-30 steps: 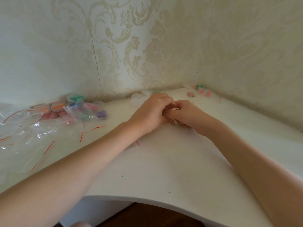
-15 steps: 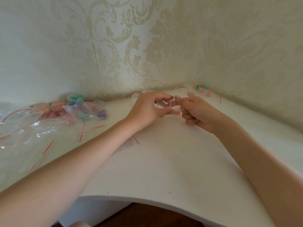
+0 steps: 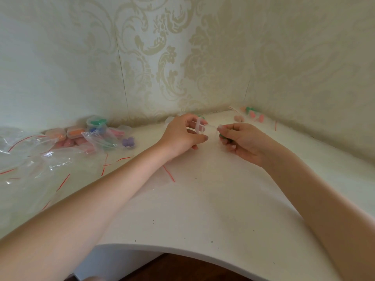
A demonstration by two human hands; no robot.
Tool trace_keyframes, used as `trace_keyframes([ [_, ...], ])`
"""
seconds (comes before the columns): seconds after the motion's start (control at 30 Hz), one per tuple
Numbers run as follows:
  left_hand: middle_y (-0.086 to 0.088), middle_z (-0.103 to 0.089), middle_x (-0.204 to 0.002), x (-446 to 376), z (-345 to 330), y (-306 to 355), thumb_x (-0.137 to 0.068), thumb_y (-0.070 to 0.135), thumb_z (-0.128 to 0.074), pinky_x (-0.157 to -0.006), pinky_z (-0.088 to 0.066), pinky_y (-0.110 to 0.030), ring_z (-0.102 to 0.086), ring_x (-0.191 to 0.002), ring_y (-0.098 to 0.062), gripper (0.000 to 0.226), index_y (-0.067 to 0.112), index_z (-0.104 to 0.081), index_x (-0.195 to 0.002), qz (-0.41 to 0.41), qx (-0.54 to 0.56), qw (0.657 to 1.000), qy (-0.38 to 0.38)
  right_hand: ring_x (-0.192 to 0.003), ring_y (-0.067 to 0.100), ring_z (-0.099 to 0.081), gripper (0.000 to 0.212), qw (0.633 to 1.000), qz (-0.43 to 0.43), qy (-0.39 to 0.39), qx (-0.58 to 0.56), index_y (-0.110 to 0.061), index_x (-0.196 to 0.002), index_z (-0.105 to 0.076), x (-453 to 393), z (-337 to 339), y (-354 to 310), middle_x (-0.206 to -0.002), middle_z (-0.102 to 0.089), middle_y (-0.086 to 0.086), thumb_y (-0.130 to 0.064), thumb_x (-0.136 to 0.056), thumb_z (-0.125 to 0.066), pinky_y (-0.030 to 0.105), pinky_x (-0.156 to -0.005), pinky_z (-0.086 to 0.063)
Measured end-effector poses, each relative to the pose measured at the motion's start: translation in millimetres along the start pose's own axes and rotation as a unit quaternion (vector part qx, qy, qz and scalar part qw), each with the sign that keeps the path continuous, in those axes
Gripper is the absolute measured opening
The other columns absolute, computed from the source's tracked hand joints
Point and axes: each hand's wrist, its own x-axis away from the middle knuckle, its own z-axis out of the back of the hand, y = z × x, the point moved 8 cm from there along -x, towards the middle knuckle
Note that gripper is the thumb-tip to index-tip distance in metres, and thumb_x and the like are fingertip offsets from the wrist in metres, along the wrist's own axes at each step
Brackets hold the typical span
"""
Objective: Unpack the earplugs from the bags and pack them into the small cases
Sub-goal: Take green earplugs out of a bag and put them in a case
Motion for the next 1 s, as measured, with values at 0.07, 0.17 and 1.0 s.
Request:
trace_keyframes([
  [0.07,-0.011,-0.065,-0.103,1,-1,0,-0.076,0.002,-0.073,-0.052,-0.050,-0.017,-0.060,-0.069,-0.009,0.034,0.009,-0.065,-0.108,0.012,0.030,0.999,-0.007,-0.061,0.010,-0.056,0.017,0.998,0.042,0.034,0.016,-0.002,-0.091,-0.064,-1,6,-5,-0.087,-0.060,0.007,-0.016,-0.084,-0.070,0.015,-0.050,-0.045],
  [0.17,-0.014,-0.065,-0.101,3,-6,-3,-0.077,0.004,-0.075,-0.058,-0.053,-0.018,-0.063,-0.076,-0.012,0.031,0.006,-0.064,-0.105,0.034,0.073,0.996,-0.026,-0.061,0.007,-0.065,0.017,0.986,0.123,0.080,0.074,-0.007,-0.087,-0.068,6,8,-23,-0.074,-0.071,0.002,-0.021,-0.080,-0.073,0.018,-0.064,-0.054],
  [1.0,-0.013,-0.069,-0.097,6,-15,-10,-0.087,0.006,-0.065,-0.069,-0.058,-0.025,-0.069,-0.076,-0.016,0.023,0.005,-0.059,-0.110,0.102,0.164,0.980,-0.043,-0.065,0.013,-0.040,0.046,0.993,0.045,0.068,-0.090,-0.008,-0.081,-0.053,8,-1,-19,-0.083,-0.051,0.009,0.024,-0.076,-0.021,0.019,-0.059,-0.038],
])
